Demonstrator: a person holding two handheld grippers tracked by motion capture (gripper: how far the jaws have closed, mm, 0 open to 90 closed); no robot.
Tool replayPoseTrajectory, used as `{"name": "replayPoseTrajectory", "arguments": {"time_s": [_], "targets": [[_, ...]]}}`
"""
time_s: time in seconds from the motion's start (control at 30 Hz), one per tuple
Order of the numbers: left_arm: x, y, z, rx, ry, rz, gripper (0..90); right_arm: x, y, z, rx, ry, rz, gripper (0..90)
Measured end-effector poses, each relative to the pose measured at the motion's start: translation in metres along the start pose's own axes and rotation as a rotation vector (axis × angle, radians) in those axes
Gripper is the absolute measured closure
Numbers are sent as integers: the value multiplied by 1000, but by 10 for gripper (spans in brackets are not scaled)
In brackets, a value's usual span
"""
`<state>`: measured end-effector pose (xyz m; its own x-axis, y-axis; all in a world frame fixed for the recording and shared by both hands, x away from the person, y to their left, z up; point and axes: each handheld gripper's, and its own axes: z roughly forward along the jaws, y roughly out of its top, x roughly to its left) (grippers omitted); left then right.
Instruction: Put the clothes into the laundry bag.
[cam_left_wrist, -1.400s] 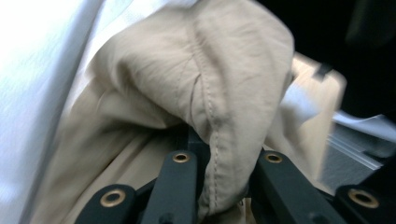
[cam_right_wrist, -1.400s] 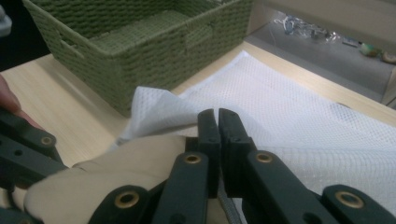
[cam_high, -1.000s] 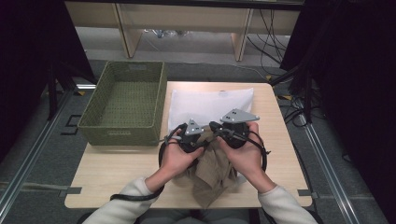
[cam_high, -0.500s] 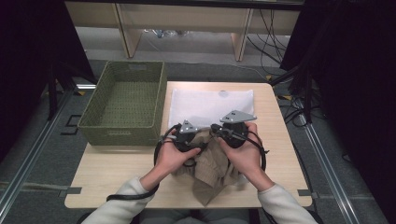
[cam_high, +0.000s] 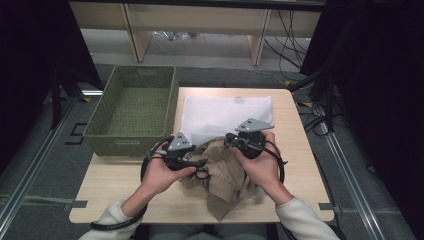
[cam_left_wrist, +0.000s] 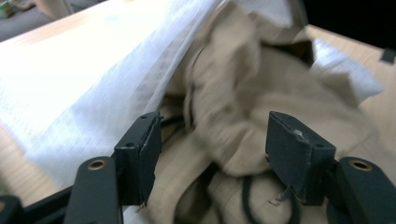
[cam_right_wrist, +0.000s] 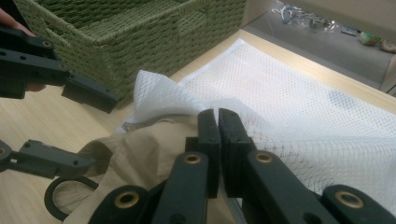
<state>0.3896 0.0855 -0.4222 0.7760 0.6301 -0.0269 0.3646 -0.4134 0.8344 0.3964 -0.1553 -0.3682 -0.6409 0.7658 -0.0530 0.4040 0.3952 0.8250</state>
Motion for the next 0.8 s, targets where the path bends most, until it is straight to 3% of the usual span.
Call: {"name": "replayPoseTrajectory", "arguments": {"time_s": [0.1,0.13,0.23,0.27,0.33,0.37,0.43,0.53,0.6,0.63,0.7,0.77,0.8], "targets": [[2,-9,1,27,-2,-12,359,-1,0,0,3,-3,-5,894],[4,-12,1,51,-2,9,358,0,0,0,2,1,-5,894],[6,-20,7,85,15,2,355,0,0,1,4,-1,-6,894],[8,-22,9,109,24,23,355,0,0,1,3,-1,-3,893],[8,-26,14,114,14,-14,368,1,0,1,3,-1,-8,893],[11,-28,17,134,18,10,371,0,-1,2,1,-1,-20,893],[13,-31,21,150,20,-10,380,0,-1,2,1,-1,-19,893],[16,-35,26,163,24,-32,395,1,-1,1,9,-4,14,893],[18,-38,29,197,30,-1,444,0,-1,2,11,3,-2,893],[17,-41,32,205,30,-5,475,-1,-1,3,10,2,-26,893],[17,-44,35,216,44,16,554,3,-2,2,20,2,17,893],[17,-46,35,214,42,5,664,2,-2,4,20,4,-13,893],[17,-46,35,207,41,-22,712,2,-2,4,21,5,-10,893]]}}
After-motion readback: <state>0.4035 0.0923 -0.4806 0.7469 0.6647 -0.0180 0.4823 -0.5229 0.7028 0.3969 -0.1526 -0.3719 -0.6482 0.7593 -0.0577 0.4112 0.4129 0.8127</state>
